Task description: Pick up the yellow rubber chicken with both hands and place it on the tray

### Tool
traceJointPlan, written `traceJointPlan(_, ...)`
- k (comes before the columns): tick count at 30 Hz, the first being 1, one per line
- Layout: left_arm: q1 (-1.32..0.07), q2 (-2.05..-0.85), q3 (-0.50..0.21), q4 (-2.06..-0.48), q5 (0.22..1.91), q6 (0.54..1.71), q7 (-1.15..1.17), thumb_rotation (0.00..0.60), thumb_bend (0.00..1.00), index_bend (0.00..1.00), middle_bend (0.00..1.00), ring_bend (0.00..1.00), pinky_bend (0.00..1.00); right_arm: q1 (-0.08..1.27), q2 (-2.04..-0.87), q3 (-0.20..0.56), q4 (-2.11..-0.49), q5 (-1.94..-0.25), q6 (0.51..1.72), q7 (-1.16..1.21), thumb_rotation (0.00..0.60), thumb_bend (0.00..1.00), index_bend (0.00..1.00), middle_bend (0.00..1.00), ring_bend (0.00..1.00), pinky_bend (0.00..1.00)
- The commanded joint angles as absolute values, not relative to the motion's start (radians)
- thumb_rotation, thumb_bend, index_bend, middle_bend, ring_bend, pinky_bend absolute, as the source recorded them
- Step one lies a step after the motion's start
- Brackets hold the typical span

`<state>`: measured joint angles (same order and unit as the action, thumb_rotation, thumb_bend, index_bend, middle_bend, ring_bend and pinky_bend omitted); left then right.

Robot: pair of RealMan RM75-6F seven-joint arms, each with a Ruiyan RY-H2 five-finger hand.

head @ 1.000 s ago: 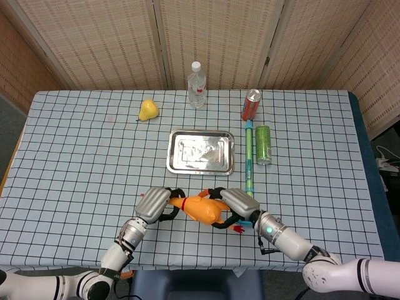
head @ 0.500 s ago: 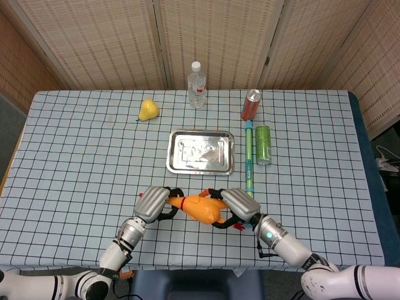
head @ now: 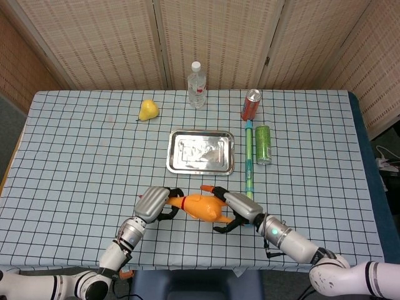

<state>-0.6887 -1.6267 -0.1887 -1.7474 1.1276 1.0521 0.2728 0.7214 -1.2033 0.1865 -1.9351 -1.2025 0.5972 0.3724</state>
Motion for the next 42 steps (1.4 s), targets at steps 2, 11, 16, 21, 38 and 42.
traceJointPlan(2,-0.698,-1.640,-0.190,-1.743,1.127,1.052,0.284,0.600,0.74,0.82,0.67,0.51,0.60,0.741,-1.167,0.210,-1.919,-1.284,0.495,0.509,0.600,0.11,0.00,0.00,0.00,0.04)
traceJointPlan(11,-0.704,-1.656,-0.190,-1.745,1.124,1.062,0.296,0.600,0.74,0.82,0.67,0.51,0.60,0.731,-1.198,0.212,-1.875,-1.330,0.547,0.572,0.600,0.12,0.03,0.05,0.06,0.22)
traceJointPlan(16,-0.708,-1.669,-0.191,-1.739,1.118,1.068,0.304,0.600,0.74,0.82,0.68,0.52,0.61,0.727,-1.232,0.218,-1.872,-1.304,0.580,0.598,0.600,0.13,0.58,0.50,0.59,0.82)
traceJointPlan(21,-0.708,-1.664,-0.196,-1.743,1.111,1.067,0.295,0.600,0.74,0.82,0.68,0.52,0.61,0.713,-1.251,0.213,-1.863,-1.306,0.653,0.545,0.600,0.28,0.91,0.76,0.86,1.00)
traceJointPlan(38,-0.714,-1.648,-0.196,-1.753,1.112,1.064,0.295,0.600,0.74,0.82,0.68,0.52,0.61,0.711,-1.217,0.190,-1.910,-1.253,0.692,0.436,0.600,0.41,0.69,0.68,0.70,0.88)
traceJointPlan(42,-0.713,-1.634,-0.196,-1.753,1.117,1.066,0.290,0.600,0.74,0.82,0.68,0.52,0.61,0.703,-1.186,0.177,-1.897,-1.322,0.689,0.464,0.600,0.24,0.00,0.06,0.06,0.23)
